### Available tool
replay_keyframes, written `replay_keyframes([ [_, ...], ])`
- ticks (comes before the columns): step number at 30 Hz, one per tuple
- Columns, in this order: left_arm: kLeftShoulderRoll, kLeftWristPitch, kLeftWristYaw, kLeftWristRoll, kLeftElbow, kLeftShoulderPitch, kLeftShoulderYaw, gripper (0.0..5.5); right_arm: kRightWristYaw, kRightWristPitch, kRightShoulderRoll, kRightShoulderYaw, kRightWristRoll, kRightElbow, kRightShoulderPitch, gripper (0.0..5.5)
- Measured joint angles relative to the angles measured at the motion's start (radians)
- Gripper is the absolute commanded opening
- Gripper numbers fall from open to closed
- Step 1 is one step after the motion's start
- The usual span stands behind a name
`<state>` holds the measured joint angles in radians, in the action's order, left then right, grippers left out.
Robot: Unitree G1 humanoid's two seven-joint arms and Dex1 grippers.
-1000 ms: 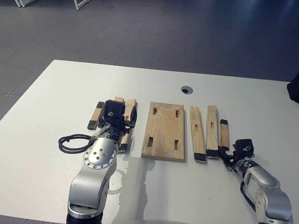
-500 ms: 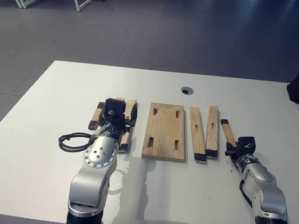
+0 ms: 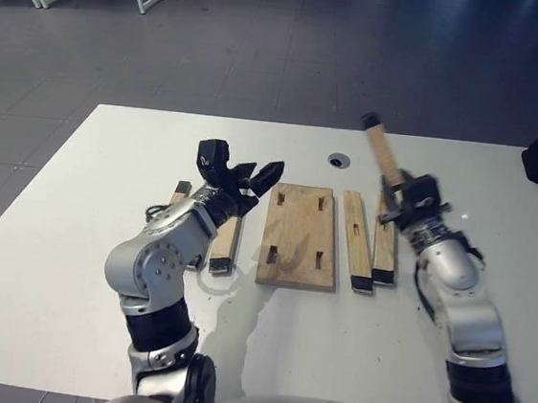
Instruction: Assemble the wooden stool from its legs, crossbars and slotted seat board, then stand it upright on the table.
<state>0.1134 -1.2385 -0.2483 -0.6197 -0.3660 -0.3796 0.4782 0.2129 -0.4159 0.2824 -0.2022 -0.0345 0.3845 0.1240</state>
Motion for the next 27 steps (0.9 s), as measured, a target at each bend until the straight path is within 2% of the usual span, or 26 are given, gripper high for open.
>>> replay_keyframes([
  [2, 0.017, -0.083, 0.020, -0.105, 0.078, -0.041, 0.111, 3.45, 0.015, 0.005, -0.020, -0.034, -0.001, 0.010, -0.003, 1.30],
  [5, 0.020, -0.156, 0.045, -0.193, 0.148, -0.073, 0.188, 3.45, 0.028, 0.007, -0.052, -0.084, -0.002, 0.034, -0.003, 1.30],
  [10, 0.019, -0.186, 0.091, -0.294, 0.214, -0.105, 0.241, 3.45, 0.050, -0.001, -0.083, -0.168, -0.003, 0.073, -0.013, 1.30],
  [15, 0.015, -0.186, 0.125, -0.389, 0.235, -0.114, 0.245, 3.45, 0.058, -0.010, -0.096, -0.222, -0.004, 0.093, -0.044, 1.30],
  [27, -0.043, -0.164, 0.196, -0.514, 0.257, -0.113, 0.213, 1.50, 0.061, -0.040, -0.105, -0.222, -0.005, 0.117, -0.059, 1.30],
])
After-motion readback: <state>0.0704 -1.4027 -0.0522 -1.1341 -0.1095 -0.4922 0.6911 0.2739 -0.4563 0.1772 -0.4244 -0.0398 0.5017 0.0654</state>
